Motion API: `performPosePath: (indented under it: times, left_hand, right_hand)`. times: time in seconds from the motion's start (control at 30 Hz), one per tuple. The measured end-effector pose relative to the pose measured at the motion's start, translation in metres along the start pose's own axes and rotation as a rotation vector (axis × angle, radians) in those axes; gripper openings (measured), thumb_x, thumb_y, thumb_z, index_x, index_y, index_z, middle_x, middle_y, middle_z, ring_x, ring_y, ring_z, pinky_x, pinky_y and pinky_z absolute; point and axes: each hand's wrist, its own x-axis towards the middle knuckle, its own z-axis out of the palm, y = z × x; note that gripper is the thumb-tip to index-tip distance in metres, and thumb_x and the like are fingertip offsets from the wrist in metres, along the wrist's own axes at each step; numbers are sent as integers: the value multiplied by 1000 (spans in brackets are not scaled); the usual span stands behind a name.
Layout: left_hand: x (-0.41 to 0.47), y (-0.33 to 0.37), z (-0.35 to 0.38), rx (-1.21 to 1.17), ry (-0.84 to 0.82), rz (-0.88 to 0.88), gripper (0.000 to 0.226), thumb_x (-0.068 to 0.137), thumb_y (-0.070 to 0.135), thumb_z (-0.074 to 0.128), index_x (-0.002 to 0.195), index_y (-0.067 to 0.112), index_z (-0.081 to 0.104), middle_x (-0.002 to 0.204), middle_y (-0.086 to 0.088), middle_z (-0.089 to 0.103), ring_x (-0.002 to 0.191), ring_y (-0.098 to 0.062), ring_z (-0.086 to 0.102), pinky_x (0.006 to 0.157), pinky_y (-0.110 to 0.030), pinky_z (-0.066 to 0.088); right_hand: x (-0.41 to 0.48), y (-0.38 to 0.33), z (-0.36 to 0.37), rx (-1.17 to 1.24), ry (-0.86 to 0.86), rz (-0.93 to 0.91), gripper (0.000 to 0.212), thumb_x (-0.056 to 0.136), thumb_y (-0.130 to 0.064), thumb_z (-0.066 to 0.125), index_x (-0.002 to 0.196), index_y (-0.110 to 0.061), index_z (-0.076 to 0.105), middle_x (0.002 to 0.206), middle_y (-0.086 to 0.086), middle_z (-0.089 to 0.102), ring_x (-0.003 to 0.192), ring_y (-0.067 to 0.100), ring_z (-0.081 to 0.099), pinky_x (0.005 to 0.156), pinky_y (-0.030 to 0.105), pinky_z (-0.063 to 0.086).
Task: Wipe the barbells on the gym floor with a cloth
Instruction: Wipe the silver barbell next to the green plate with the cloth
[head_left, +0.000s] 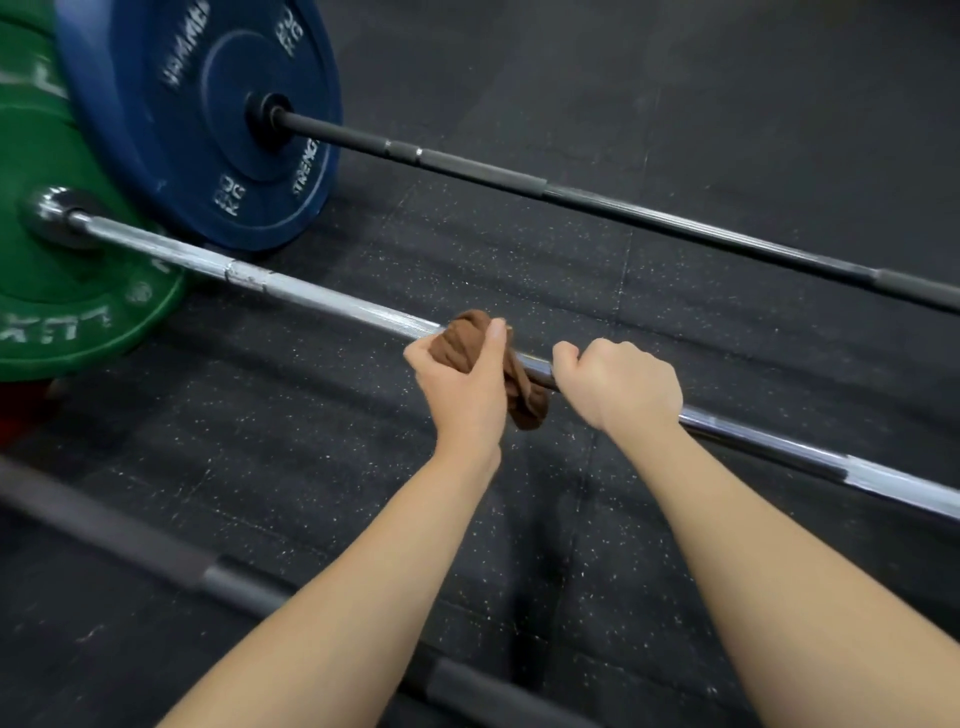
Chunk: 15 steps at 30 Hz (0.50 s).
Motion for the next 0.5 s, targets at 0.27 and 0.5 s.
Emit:
performPosePath:
  times: [0.27,0.5]
  left_hand:
    - [9,6,-4,-2,113,52,49,88,38,80,115,30,40,126,-2,50,96,-2,61,72,-10,46]
    - [-2,-8,2,83,-9,51,47,85,45,82,105,38,39,126,-1,50,104,-9,59,81,-22,46]
  right_hand:
    - [0,2,-1,11,9,-26,49,97,-36,26,68,-11,57,70,8,59,63,28,53,65,34,43]
    - [0,1,0,9,30,-25,48,97,-34,27,67,-11,57,68,8,58,63,28,52,67,34,46]
